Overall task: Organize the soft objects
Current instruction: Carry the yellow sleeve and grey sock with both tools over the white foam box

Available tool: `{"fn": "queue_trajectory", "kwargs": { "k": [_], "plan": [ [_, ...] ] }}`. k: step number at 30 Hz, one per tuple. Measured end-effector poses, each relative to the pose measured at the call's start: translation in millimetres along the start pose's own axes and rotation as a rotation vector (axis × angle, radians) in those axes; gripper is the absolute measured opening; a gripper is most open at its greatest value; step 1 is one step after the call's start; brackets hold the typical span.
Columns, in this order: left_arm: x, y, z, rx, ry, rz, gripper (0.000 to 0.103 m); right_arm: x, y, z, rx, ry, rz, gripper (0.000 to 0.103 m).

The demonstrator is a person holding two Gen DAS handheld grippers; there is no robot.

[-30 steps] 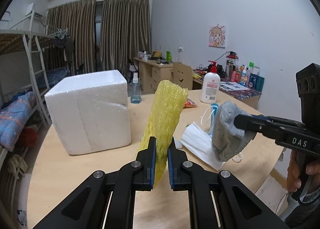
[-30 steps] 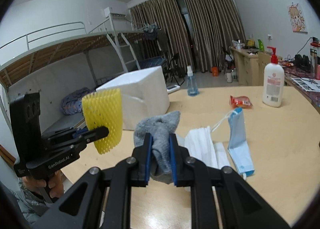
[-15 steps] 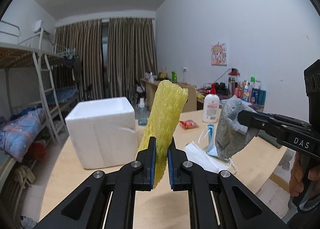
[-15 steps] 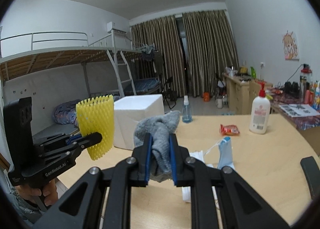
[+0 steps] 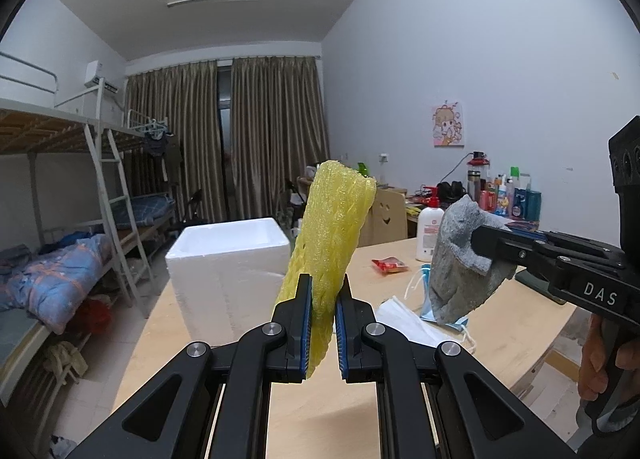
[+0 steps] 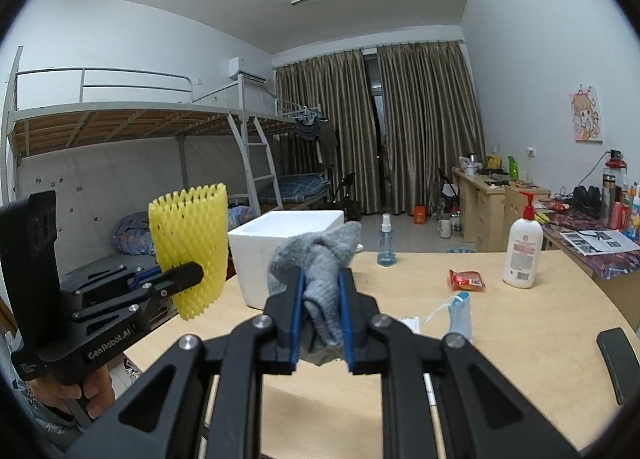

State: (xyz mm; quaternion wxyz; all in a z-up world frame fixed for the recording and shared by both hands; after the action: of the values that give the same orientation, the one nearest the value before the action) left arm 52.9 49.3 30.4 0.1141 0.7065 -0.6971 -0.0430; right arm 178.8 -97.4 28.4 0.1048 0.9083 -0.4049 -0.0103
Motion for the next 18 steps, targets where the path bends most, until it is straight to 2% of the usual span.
{"fn": "queue_trajectory", "kwargs": {
  "k": [13,18],
  "plan": [
    [-33.3,19.7,-6.1,0.021,0.037,-0.095,0.011,-26.3,-33.0,-10.0,-0.01,0.037,-0.088,0.02],
    [-46.2,15.8,-9.3,0.016,0.056,-0.115,0.011,-35.2,-49.0,-14.4,-0.023,0.046,-0.117,0.02]
  ]
}}
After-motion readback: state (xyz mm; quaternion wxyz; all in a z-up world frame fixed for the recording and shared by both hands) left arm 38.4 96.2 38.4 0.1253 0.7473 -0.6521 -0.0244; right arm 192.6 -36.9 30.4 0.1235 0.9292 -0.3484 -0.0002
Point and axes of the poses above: each gripper's, at about its wrist camera, not at the fingertips, and y roughly against the way its jaws point, x to its right, z to its underside, the point moved 6 cm from there along -y, roughly the way its jaws point, and after that the axes turned 8 degrees about y, right-handed, at the moved point
